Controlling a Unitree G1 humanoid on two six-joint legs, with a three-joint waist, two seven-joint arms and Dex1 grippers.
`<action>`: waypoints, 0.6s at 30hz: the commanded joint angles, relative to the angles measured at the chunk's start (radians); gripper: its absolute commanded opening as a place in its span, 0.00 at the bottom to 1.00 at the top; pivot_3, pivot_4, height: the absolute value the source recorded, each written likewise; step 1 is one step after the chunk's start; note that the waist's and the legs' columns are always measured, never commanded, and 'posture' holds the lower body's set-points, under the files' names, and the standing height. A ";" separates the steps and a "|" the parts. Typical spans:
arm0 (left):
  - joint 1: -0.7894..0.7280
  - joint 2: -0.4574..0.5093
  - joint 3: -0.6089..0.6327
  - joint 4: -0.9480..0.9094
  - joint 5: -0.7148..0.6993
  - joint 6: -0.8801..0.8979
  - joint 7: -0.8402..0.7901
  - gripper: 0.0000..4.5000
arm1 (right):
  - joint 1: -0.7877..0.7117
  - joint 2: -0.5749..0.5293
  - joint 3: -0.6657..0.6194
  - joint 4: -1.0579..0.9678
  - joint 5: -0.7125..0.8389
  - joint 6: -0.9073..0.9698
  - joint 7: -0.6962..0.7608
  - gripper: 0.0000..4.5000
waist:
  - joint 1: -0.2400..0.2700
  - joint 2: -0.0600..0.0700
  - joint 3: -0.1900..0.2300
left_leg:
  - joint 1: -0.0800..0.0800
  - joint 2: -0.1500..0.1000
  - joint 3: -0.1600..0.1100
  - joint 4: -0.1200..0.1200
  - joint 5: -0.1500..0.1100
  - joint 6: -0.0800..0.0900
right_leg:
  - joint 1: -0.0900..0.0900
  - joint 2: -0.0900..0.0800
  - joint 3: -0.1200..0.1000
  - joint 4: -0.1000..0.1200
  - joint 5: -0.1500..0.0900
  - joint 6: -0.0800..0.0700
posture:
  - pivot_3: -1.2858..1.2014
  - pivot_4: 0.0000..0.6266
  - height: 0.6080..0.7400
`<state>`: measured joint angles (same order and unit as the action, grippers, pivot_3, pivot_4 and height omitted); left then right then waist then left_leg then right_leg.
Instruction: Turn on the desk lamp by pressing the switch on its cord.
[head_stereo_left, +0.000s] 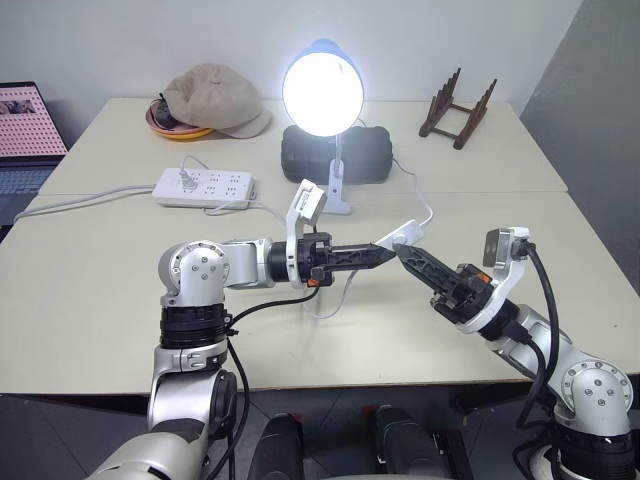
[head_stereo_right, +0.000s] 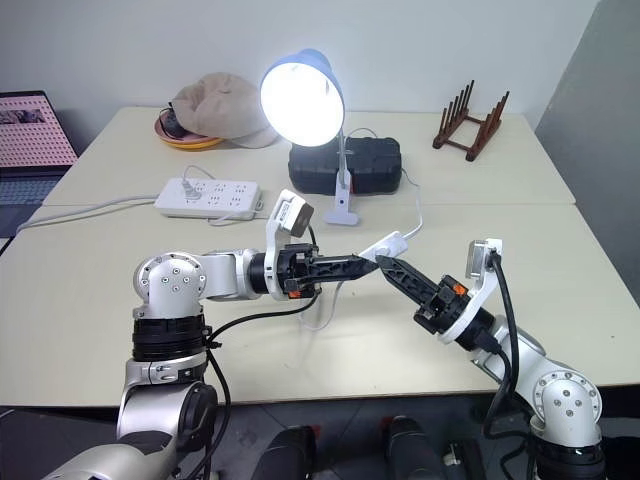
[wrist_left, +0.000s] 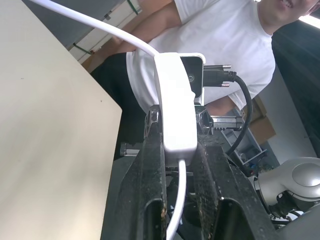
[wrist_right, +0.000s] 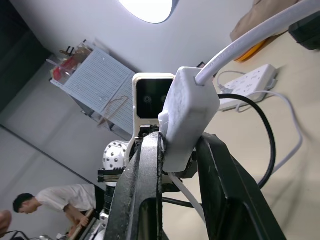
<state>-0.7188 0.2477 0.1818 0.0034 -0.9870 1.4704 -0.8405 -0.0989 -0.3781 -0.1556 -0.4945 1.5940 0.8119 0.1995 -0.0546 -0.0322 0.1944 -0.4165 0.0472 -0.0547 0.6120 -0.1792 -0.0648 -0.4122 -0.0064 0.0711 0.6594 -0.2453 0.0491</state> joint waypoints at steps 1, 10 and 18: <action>0.005 0.010 -0.017 -0.039 -0.029 -0.008 0.007 0.09 | -0.010 -0.017 -0.008 -0.008 -0.004 -0.019 -0.003 0.13 | 0.000 0.000 0.000 | 0.000 0.000 0.000 0.000 0.000 0.000 | 0.000 0.000 0.000 0.000 0.000 0.000 | 0.52 0.24 1.00; -0.011 0.105 -0.124 -0.004 0.061 -0.162 -0.064 0.09 | 0.013 -0.086 -0.016 -0.024 -0.081 -0.014 0.003 0.41 | 0.001 0.000 0.000 | 0.000 0.000 0.000 0.000 0.000 0.000 | 0.000 0.000 0.000 0.000 0.000 0.000 | 0.52 0.24 1.00; -0.055 0.187 -0.375 0.139 0.392 -0.545 -0.157 0.09 | 0.204 -0.348 -0.018 -0.157 -0.537 -0.063 0.064 0.81 | 0.022 0.000 0.000 | -0.001 -0.001 0.001 -0.001 0.000 0.000 | -0.001 -0.001 0.001 -0.003 0.000 0.000 | 0.52 0.24 1.00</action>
<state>-0.7572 0.4290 -0.1337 0.1286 -0.6788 1.0387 -0.9656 0.0923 -0.6887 -0.1712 -0.5848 1.1786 0.7921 0.2334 -0.0329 -0.0321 0.1943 -0.4181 0.0462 -0.0527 0.6109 -0.1795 -0.0650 -0.4131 -0.0076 0.0722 0.6553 -0.2455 0.0487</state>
